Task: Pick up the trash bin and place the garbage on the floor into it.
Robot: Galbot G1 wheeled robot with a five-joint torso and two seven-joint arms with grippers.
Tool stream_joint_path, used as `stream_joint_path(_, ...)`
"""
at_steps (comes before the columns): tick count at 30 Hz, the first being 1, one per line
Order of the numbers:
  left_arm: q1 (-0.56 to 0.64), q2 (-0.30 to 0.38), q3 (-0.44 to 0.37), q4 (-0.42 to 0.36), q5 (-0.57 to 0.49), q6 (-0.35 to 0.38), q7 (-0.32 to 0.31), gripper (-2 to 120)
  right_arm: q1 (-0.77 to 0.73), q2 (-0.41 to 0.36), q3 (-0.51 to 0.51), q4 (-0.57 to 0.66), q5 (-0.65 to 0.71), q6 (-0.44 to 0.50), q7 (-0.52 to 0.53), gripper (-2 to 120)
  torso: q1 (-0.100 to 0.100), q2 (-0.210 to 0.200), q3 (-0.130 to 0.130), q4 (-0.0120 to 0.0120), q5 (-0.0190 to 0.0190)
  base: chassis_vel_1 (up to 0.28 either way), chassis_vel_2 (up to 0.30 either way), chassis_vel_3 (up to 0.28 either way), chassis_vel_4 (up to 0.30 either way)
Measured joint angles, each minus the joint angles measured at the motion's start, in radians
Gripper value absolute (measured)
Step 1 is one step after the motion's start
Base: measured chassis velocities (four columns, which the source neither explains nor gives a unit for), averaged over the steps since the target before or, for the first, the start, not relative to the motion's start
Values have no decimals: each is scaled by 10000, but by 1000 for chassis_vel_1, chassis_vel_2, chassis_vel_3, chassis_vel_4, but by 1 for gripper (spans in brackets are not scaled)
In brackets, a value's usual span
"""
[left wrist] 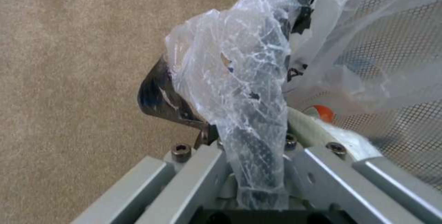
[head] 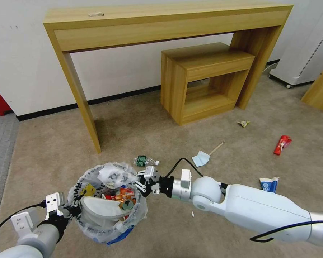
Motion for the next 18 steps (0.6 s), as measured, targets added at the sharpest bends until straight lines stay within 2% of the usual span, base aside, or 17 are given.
stream_joint_path(16,-23,115,-52,-14,-112,2,5,1,209,221,-417,-36,-304,-399,589,0,-1,0,0,0,0,0,0,0,0)
stream_joint_path(18,-29,129,-55,-14,-122,2,6,1,209,225,-401,-30,-289,-410,561,7,0,0,0,0,0,0,0,0,0)
